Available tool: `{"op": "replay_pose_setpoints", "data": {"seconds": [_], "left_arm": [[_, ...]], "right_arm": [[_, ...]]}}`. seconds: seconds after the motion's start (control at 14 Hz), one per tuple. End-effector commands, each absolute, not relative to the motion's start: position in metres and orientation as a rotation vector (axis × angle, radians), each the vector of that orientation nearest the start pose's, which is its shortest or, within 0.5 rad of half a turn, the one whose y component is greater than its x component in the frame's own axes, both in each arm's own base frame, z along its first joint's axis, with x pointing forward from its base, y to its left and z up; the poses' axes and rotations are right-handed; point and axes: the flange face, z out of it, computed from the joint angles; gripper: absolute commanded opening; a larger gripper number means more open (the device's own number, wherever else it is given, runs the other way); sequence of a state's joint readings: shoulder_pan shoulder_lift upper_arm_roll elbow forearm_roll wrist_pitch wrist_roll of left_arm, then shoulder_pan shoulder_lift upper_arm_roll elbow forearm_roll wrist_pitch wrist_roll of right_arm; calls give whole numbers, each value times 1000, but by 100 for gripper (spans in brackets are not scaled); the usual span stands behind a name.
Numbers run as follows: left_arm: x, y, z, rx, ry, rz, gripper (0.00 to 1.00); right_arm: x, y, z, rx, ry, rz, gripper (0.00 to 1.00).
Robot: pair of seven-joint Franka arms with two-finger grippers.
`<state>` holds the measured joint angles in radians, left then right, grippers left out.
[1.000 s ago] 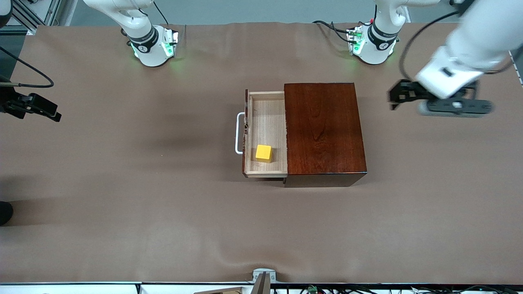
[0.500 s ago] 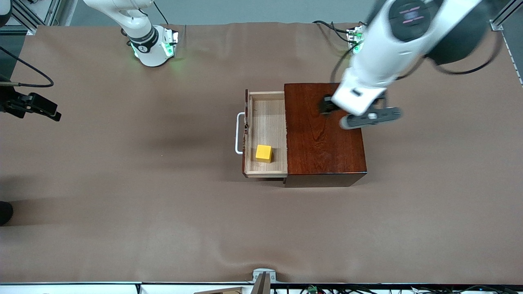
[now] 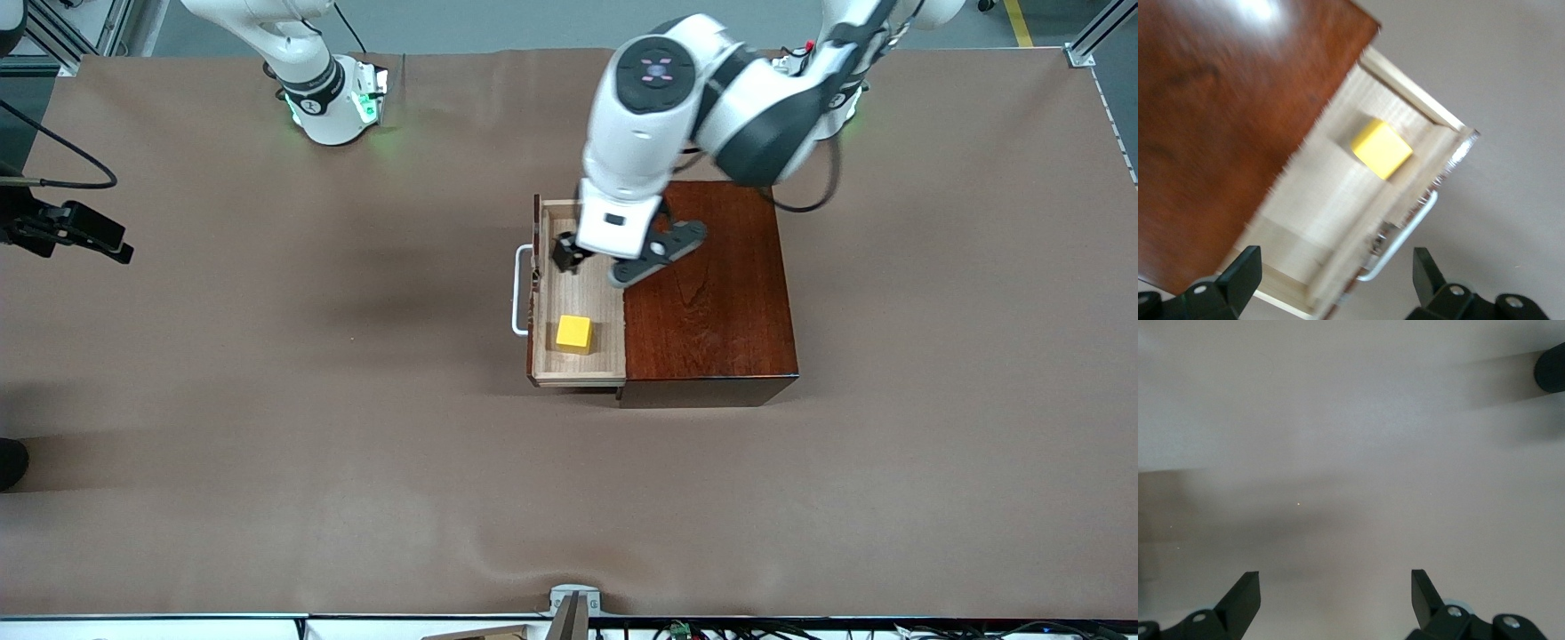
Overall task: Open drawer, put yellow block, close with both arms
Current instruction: 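Move the left gripper down to the front of the open drawer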
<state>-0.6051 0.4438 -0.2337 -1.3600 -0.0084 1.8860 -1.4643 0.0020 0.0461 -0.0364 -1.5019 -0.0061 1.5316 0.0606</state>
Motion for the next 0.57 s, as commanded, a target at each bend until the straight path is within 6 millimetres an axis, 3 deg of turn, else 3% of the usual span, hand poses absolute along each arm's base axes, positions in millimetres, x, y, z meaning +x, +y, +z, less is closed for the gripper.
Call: {"op": "replay_pose_setpoints", "data": {"seconds": [0.0, 0.36, 0.5], "left_arm": [[475, -539, 461, -3017, -1334, 127, 100], [450, -593, 410, -2711, -1890, 201, 100], [452, -598, 396, -2551, -2097, 216, 100]], "right_arm": [[561, -19, 632, -3153, 134, 12, 100], [561, -21, 632, -3153, 98, 7, 100], [563, -23, 632, -3152, 66, -9, 100]]}}
